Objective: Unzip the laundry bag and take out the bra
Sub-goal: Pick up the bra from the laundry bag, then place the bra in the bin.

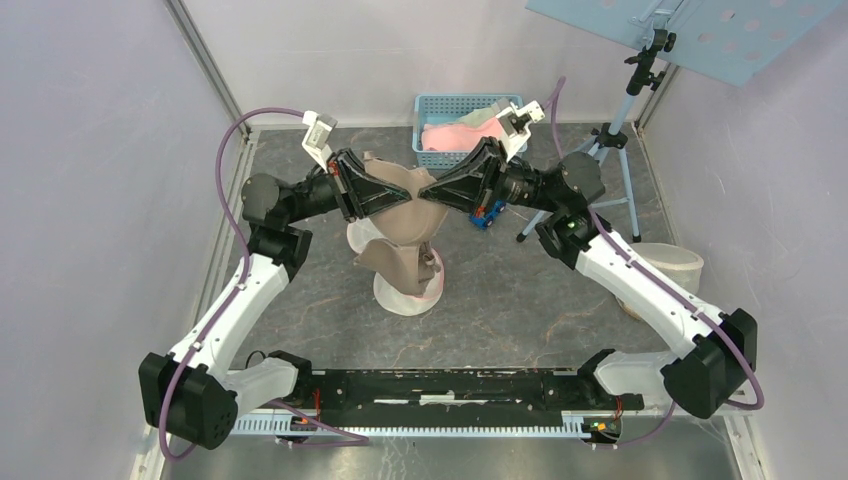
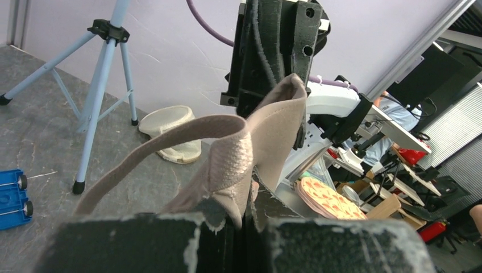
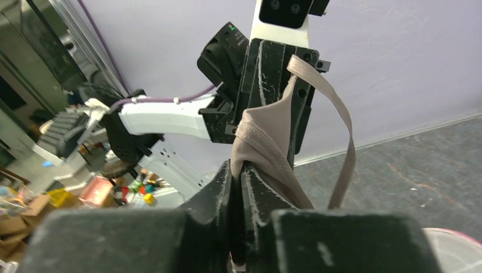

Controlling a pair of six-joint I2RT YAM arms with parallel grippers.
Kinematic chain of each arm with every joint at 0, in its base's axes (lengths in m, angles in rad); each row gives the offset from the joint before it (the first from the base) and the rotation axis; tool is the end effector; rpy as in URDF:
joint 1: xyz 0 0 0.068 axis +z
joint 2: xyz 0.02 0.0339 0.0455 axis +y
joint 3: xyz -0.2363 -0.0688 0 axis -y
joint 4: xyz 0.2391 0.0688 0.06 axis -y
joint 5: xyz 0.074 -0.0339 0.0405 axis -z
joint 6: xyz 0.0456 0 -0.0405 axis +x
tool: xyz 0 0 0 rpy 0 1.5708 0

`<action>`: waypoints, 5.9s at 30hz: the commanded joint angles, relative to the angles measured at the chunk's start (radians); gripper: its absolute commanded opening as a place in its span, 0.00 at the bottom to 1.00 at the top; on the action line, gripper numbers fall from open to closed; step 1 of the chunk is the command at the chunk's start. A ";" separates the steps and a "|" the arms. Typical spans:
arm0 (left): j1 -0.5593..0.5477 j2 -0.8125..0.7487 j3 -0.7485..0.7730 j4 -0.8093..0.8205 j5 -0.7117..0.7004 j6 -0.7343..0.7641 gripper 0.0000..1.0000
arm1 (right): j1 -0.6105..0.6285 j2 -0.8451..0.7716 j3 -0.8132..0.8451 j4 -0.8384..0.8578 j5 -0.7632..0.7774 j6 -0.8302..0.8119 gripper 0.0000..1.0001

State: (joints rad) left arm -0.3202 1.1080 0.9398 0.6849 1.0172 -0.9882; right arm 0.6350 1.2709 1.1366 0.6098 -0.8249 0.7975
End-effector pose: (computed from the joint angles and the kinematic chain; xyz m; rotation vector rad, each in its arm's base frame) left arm 0.2208 -0.1141 0.3925 0.6270 1.3674 -1.6164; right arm 0.2124 0.1981 0.4147 -0.7467 1.2426 1.6568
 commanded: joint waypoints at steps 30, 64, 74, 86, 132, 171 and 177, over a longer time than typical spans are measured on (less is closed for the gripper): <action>0.207 -0.052 -0.447 0.070 -0.294 -0.361 1.00 | 0.011 0.213 0.518 -0.466 0.799 -0.297 0.00; 0.015 0.623 -0.095 0.549 -0.500 -0.548 0.98 | 0.018 0.423 0.742 -0.522 0.930 -0.083 0.00; 0.012 0.405 -0.169 0.289 -0.485 -0.294 0.96 | 0.018 0.441 0.766 -0.529 0.975 -0.105 0.00; -0.081 0.277 0.041 -0.534 -0.733 0.342 1.00 | 0.028 0.481 0.804 -0.548 1.100 -0.162 0.00; -0.192 0.856 0.548 -0.121 -1.318 1.551 0.02 | -0.167 0.565 0.465 -0.189 1.218 -0.415 0.00; -0.116 1.445 1.148 -0.196 -1.185 1.369 0.22 | -0.291 1.061 0.686 -0.024 1.215 -0.460 0.15; -0.117 1.352 1.064 -0.220 -1.196 1.370 0.36 | -0.290 0.988 0.650 -0.082 1.223 -0.523 0.52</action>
State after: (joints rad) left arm -0.4400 2.5881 2.0476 0.4500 -0.1562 0.4015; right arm 0.3473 2.3672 1.8122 0.5503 0.3763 0.3328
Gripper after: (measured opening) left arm 0.322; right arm 0.443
